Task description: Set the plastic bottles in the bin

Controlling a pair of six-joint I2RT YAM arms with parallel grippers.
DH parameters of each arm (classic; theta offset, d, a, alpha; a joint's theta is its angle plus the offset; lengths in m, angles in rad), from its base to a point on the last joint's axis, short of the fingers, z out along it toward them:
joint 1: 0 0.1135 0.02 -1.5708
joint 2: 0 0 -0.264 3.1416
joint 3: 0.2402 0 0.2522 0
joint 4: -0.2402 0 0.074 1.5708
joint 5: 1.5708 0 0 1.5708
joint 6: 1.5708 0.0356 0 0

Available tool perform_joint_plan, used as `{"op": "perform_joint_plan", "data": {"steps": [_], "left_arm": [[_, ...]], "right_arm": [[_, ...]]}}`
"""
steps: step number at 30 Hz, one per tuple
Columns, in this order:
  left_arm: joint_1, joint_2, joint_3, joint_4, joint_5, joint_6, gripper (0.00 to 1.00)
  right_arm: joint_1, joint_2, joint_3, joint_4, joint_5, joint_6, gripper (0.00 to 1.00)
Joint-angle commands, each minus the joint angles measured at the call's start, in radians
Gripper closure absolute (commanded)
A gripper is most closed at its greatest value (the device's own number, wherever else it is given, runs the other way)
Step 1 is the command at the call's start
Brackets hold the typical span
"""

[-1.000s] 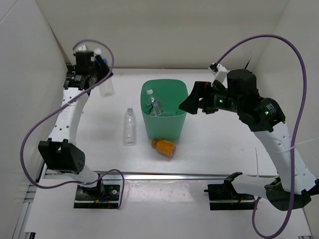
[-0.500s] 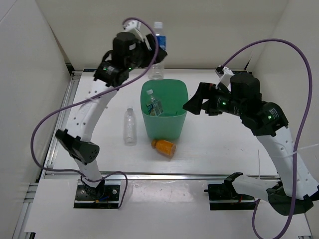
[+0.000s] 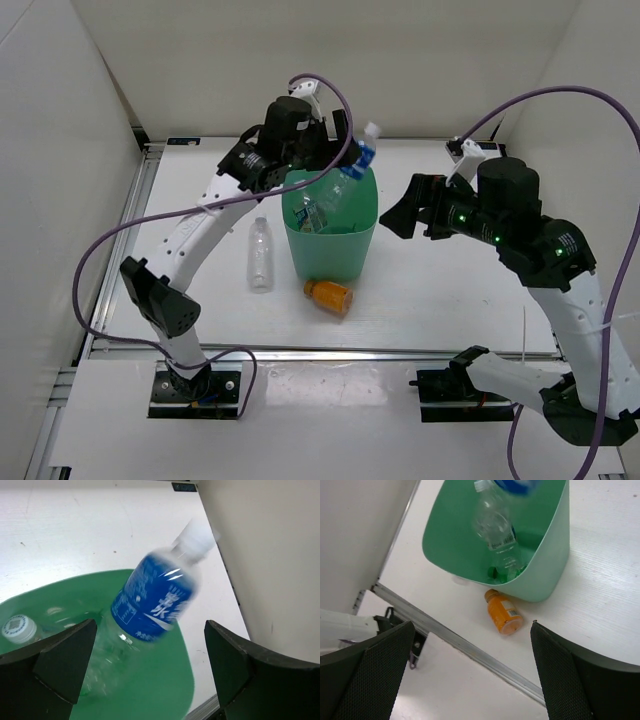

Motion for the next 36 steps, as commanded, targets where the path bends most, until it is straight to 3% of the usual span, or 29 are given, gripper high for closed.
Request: {"op": "perform_joint_plan", "data": {"steps": [1, 4, 7, 9, 10, 13, 18, 24, 27, 36], "left_arm": [[-0.019, -0.194, -0.019, 0.019, -0.042, 0.041, 0.00], [-0.019, -0.294, -0.094, 0.019, -0.101, 0.051, 0.00], [-0.019, -0.472, -0.260, 0.019, -0.238, 0.060, 0.00], [-0.019, -0.624, -0.369, 0.019, -0.356, 0.060, 0.00], [-0.019, -0.676, -0.480, 0.009, -0.387, 0.046, 0.00], [-0.019, -0.839, -0.623, -0.069, -0.496, -0.012, 0.00], [-0.019, -0.890, -0.639, -0.316, -0.601, -0.132, 0.00], [-0.019, -0.908, -0.630, -0.396, -0.634, -0.155, 0.00], [-0.019, -0.917, -0.641, -0.406, -0.635, -0.155, 0.00], [-0.019, -0.927, -0.612, -0.485, -0.625, -0.192, 0.00]], "right_arm": [[-0.004, -0.020, -0.027, -0.002, -0.004, -0.114, 0.00], [0.016, -0.020, -0.065, -0.002, -0.052, -0.167, 0.00], [0.147, -0.052, -0.169, -0.002, 0.009, -0.176, 0.00], [0.237, -0.053, -0.200, 0.008, 0.099, -0.196, 0.00], [0.345, -0.053, -0.215, 0.008, 0.229, -0.210, 0.00], [0.587, -0.004, -0.318, 0.057, 0.450, -0.304, 0.00], [0.812, 0.139, -0.468, 0.125, 0.679, -0.299, 0.00], [0.892, 0.355, -0.518, 0.194, 0.986, -0.221, 0.00], [0.892, 0.475, -0.516, 0.208, 1.067, -0.192, 0.00], [0.892, 0.624, -0.514, 0.307, 1.019, -0.171, 0.00]]}}
